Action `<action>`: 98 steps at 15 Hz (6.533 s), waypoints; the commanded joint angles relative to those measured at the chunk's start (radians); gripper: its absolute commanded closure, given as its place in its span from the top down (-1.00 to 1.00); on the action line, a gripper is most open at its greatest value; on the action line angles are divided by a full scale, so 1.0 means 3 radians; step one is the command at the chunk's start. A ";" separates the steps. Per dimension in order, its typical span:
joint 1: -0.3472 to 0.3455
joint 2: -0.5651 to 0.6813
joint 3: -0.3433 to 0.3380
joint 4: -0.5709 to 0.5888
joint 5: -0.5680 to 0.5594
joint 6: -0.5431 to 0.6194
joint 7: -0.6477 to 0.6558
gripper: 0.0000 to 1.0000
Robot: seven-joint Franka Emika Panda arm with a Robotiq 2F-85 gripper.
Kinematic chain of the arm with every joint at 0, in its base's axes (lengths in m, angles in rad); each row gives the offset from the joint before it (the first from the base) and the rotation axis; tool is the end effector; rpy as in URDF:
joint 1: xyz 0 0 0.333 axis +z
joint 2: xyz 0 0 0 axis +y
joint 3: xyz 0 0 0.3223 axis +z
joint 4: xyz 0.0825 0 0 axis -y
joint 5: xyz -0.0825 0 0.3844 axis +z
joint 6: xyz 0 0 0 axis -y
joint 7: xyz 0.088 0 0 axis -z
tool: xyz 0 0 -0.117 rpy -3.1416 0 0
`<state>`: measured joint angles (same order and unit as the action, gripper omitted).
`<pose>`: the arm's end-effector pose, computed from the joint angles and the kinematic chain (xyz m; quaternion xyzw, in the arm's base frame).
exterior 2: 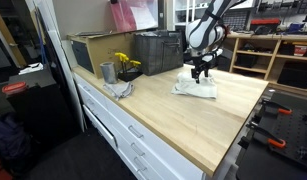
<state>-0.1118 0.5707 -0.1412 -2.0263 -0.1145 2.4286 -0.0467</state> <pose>0.5624 -0.1479 0.1468 0.9928 -0.0484 -0.0925 0.0594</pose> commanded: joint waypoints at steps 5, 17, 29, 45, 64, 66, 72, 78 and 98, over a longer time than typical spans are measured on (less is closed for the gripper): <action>-0.0009 -0.0199 0.0286 -0.0396 -0.0325 0.0021 -0.0923 1.00; 0.0042 -0.0138 0.0238 -0.0745 -0.0756 0.0509 -0.1006 1.00; 0.0072 -0.0132 0.0232 -0.1028 -0.0819 0.0605 -0.0987 1.00; -0.0054 -0.0482 0.0485 -0.1156 -0.0471 0.0390 -0.1208 -0.94; -0.0567 -0.0341 0.0386 0.0120 0.1134 -0.0359 -0.1276 -0.94; -0.0625 -0.0225 0.0288 0.0267 0.1126 -0.0327 -0.1112 -0.94; -0.0701 -0.0053 0.0082 0.0430 0.1040 -0.0324 -0.0674 -0.94; -0.0748 -0.0113 -0.0081 0.0299 0.1026 -0.0376 -0.0374 -0.94; -0.0559 -0.0428 -0.0401 -0.0294 0.0589 0.0152 0.0228 0.77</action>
<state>-0.3169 0.5201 -0.2542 -2.0604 0.1146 2.3845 0.0051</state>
